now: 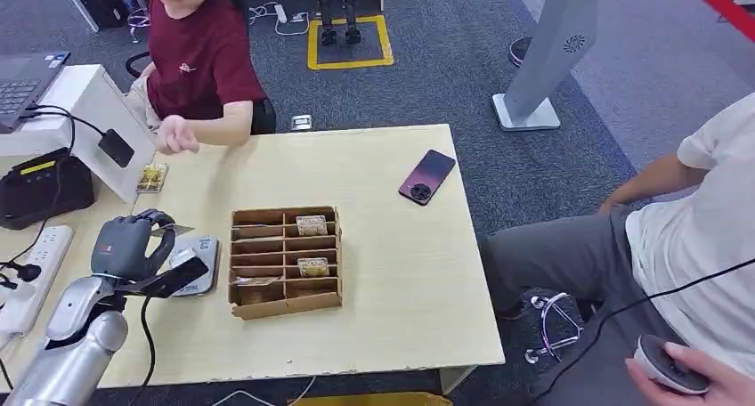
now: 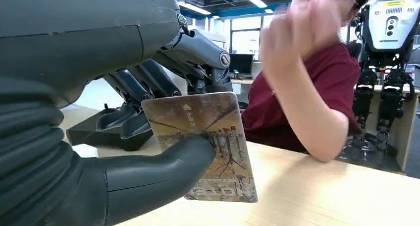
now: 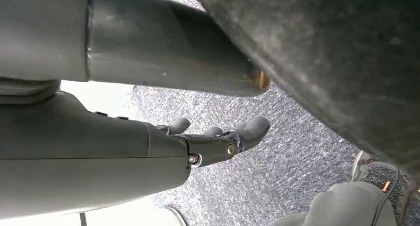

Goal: Pass the card to the sensor for recognition and then transmit it.

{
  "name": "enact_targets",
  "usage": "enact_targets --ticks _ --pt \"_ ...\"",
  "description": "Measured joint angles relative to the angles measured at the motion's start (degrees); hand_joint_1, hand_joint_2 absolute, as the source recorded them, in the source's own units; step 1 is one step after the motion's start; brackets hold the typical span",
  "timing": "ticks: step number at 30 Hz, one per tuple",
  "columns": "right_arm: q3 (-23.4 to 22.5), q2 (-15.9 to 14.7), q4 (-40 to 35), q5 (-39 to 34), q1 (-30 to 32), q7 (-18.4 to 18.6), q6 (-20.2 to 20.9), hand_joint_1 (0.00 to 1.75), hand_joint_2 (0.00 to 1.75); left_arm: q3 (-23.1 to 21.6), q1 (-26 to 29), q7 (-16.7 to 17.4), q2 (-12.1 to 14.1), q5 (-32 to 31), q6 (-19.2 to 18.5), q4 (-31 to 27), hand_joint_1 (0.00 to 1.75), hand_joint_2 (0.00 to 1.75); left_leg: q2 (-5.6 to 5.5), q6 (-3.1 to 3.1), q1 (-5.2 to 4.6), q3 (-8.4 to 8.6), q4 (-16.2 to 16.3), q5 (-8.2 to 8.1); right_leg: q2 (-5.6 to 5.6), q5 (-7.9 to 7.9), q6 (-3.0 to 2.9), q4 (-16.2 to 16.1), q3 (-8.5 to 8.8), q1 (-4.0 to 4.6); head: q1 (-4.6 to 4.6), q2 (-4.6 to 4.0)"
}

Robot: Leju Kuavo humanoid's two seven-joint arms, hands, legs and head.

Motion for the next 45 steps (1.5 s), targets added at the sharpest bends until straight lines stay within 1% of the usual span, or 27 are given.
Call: enact_targets --ticks 15,18,20,22,24,25,26,27,29,30,32,37,45 --pt "0.0 0.0 0.0 0.0 0.0 0.0 0.0 0.00 0.00 0.0 0.0 0.0 0.0 0.0 0.0 0.0 1.75 1.75 0.00 0.00 0.00 0.00 0.0 0.00 0.00 0.00 0.00 0.0 0.00 0.00 0.00 0.00" --pt "0.0 0.0 0.0 0.0 0.0 0.0 -0.1 0.00 0.00 0.1 0.0 -0.4 0.0 1.1 -0.5 0.0 1.75 1.75 0.00 0.00 0.00 0.00 0.0 0.00 0.00 0.00 0.00 0.0 0.00 0.00 0.00 0.00" --pt "0.0 0.0 0.0 -0.1 0.0 0.0 -0.1 0.00 0.00 0.6 0.3 -2.5 -0.3 3.9 -2.3 -0.3 1.75 1.75 0.00 0.00 0.00 0.00 0.0 0.00 0.00 0.00 0.00 0.0 0.00 0.00 0.00 0.00" --pt "0.2 0.0 0.0 -0.4 0.0 0.0 -0.2 0.00 0.00 1.7 1.1 -5.4 -0.9 8.8 -5.3 -1.7 1.75 1.75 0.01 0.00 0.00 0.00 0.0 0.00 0.01 0.00 0.00 0.0 0.00 0.00 0.00 0.00" --pt "0.3 0.0 0.0 -0.7 0.0 0.0 -0.4 0.00 0.00 2.8 1.9 -5.8 -1.9 13.6 -9.5 -3.5 1.75 1.75 0.00 0.00 -0.01 0.00 0.0 0.00 -0.01 0.00 0.00 0.0 -0.01 -0.01 0.00 0.00" --pt "0.3 0.0 0.0 -1.1 0.0 0.0 -0.4 0.00 0.00 3.6 2.0 -5.1 -2.6 16.4 -12.7 -4.3 1.75 1.75 -0.02 0.00 -0.01 -0.01 0.0 0.00 -0.03 0.00 0.00 0.0 -0.01 -0.01 0.00 0.00" --pt "0.3 0.0 0.0 -1.4 0.0 0.0 -0.5 0.00 0.00 4.2 2.0 -3.5 -3.5 19.4 -16.1 -4.7 1.75 1.75 -0.02 0.00 -0.01 -0.01 0.0 0.00 -0.03 0.00 0.00 0.0 0.00 -0.01 0.00 0.00" --pt "0.3 0.1 0.0 -1.7 0.0 0.1 -0.6 0.00 0.00 4.9 1.9 -1.2 -4.2 23.2 -20.6 -5.1 1.75 1.75 -0.04 0.00 -0.01 -0.01 0.0 0.00 -0.04 0.00 0.00 0.0 0.00 -0.01 0.00 0.00" --pt "0.3 0.3 0.0 -2.4 0.0 0.6 -1.1 0.00 0.00 6.4 1.1 5.6 -5.5 30.5 -27.2 -5.0 1.75 1.75 -0.03 0.00 -0.01 -0.01 0.0 0.00 -0.03 0.01 0.01 0.0 0.00 -0.01 0.00 0.00" --pt "0.3 0.3 0.0 -2.4 0.0 0.7 -1.3 0.00 0.00 7.1 0.5 7.6 -6.0 33.0 -28.6 -4.2 1.75 1.75 -0.02 0.00 0.00 -0.01 0.0 0.00 -0.02 0.01 0.01 0.0 -0.01 0.00 0.00 0.00" --pt "0.3 0.4 0.0 -2.6 0.1 0.7 -1.5 0.00 0.00 7.9 -1.2 7.2 -6.6 34.8 -29.0 -1.8 1.75 1.75 -0.01 0.00 0.00 0.00 0.0 0.02 -0.01 0.05 0.03 0.0 -0.01 0.00 -0.02 0.00" --pt "0.3 0.7 0.0 -3.2 0.0 0.9 -1.8 0.00 0.00 8.4 -4.3 6.9 -7.6 35.1 -29.0 2.1 1.75 1.75 -0.03 0.03 0.01 -0.01 0.0 0.07 -0.02 0.05 0.03 0.0 0.00 0.00 0.00 0.00" --pt "0.3 0.8 0.0 -3.1 0.0 1.0 -1.8 0.00 0.00 8.5 -5.7 6.6 -8.5 35.1 -29.1 4.4 1.75 1.75 -0.02 0.03 0.00 -0.03 0.0 0.06 -0.01 0.05 0.03 0.0 -0.02 0.00 0.00 0.00"
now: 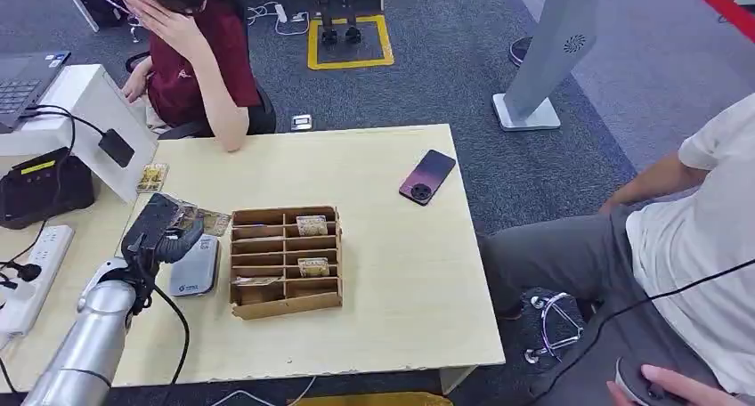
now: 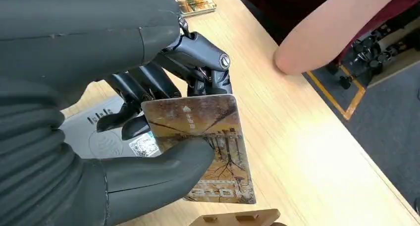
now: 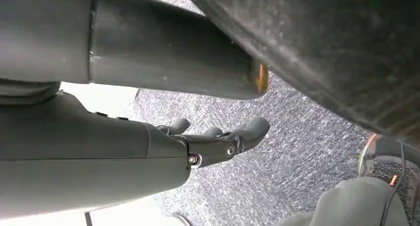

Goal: Pass the card to the sensor for recognition and then transmit it.

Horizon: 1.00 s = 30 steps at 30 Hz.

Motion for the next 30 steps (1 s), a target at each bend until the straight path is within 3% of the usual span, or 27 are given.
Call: enact_targets --ticks 17,30 --pt "0.0 0.0 0.0 -0.3 0.0 -0.3 -0.1 0.00 0.00 0.0 -1.7 -0.3 -0.3 0.3 0.5 2.8 1.75 1.75 0.00 0.00 0.00 0.00 0.0 0.00 0.00 0.00 0.00 0.0 0.00 0.00 0.00 0.00" --pt "0.0 0.1 0.0 -1.1 0.2 -0.4 -0.8 0.00 0.00 1.3 0.8 -2.3 3.9 2.5 -1.7 4.3 1.75 1.75 -0.01 0.00 0.02 -0.05 0.0 0.00 -0.01 -0.01 0.00 0.0 -0.01 0.01 0.00 0.00"
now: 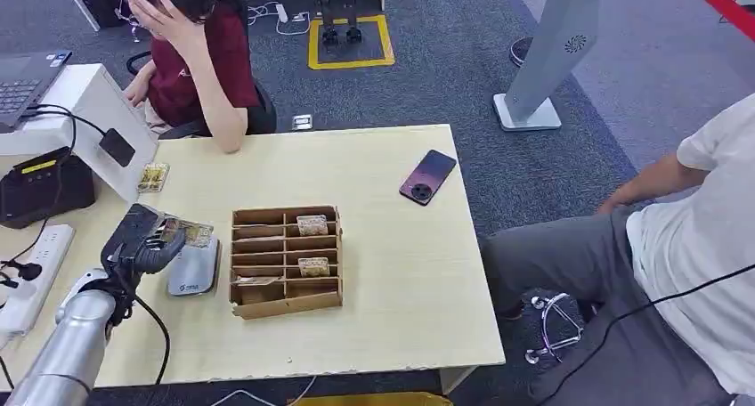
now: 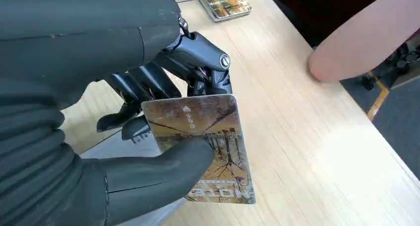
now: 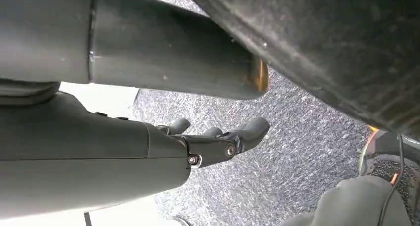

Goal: Pass the card to the sensor for recognition and then transmit it.

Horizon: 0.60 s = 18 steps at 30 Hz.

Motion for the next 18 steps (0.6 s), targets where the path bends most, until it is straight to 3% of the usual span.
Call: enact_targets --ticks 10,18 --pt "0.0 0.0 0.0 -1.1 0.3 -0.3 -0.9 0.00 0.00 5.2 8.6 0.2 4.5 4.5 -4.6 -5.6 1.75 1.75 0.12 0.00 0.00 -0.03 0.0 -0.01 0.11 -0.01 0.01 0.0 -0.10 0.00 0.00 0.00" --pt "0.0 0.0 0.0 -1.8 0.3 -0.9 -1.0 0.00 0.00 7.1 13.2 0.5 4.8 5.3 -6.0 -9.2 1.75 1.75 0.13 0.00 0.00 -0.03 0.0 0.00 0.12 0.01 0.01 0.0 -0.08 0.00 -0.02 0.00"
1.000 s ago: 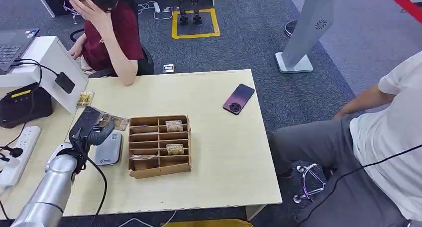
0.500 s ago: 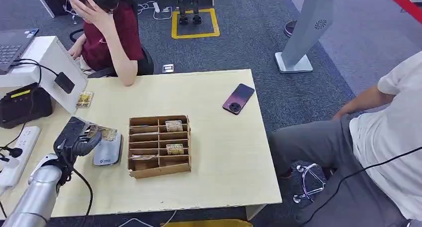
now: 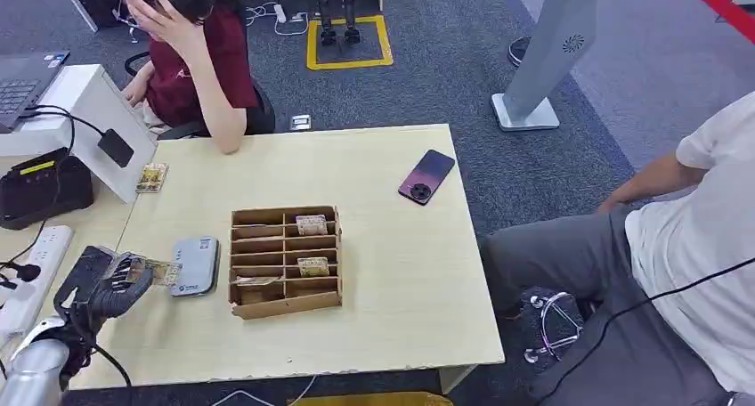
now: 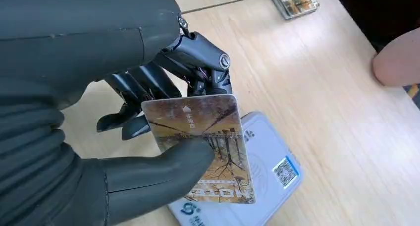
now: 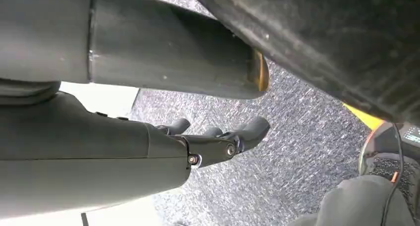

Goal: Pass the card to the sensor for recognition and then transmit it.

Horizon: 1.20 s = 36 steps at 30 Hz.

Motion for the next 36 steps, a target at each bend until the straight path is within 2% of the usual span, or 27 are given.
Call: enact_targets --ticks 5,12,18,21,31,36 --pt "0.2 0.0 0.0 -0.3 0.0 0.3 0.1 0.00 0.00 0.0 2.4 0.1 -0.6 -1.0 -0.7 -1.9 1.75 1.75 -0.06 0.00 0.00 -0.03 0.0 0.00 -0.07 -0.01 0.01 0.0 0.00 0.00 0.04 0.00" --pt "1.0 0.0 0.0 -0.3 0.0 0.3 0.1 0.00 0.00 0.0 3.0 0.5 -1.6 -2.5 0.3 -2.2 1.75 1.75 -0.07 0.00 0.00 -0.02 0.0 0.00 -0.06 0.00 0.00 0.0 0.00 0.00 0.02 0.00" --pt "1.4 0.0 0.0 -0.4 0.0 0.2 0.1 0.00 0.00 0.1 3.0 0.7 -2.4 3.1 -1.8 -2.9 1.75 1.75 -0.07 0.00 0.00 -0.01 0.0 0.00 -0.06 0.00 0.00 0.0 -0.02 0.00 0.02 0.00" --pt "1.6 0.0 0.1 -0.4 -0.1 0.2 0.1 0.00 0.00 0.5 2.2 1.8 -2.8 4.7 -2.3 -3.7 1.75 1.75 -0.09 0.00 0.00 -0.02 0.0 0.00 -0.07 0.00 0.00 0.0 -0.01 0.00 0.00 0.00" --pt "2.4 0.0 0.1 -0.4 -0.1 0.2 0.1 0.00 0.00 0.7 1.4 1.9 -3.2 5.0 -2.2 -4.6 1.75 1.75 -0.07 0.00 0.00 -0.01 0.0 0.00 -0.05 0.00 0.00 0.0 -0.03 0.00 0.02 0.00" --pt "2.7 0.0 0.1 -0.4 -0.2 0.3 0.1 0.00 0.00 0.7 -3.3 3.3 -3.8 5.5 0.7 -4.0 1.75 1.75 -0.19 -0.03 0.01 -0.05 0.0 0.06 -0.19 0.03 0.02 0.0 -0.02 0.01 0.00 0.00"
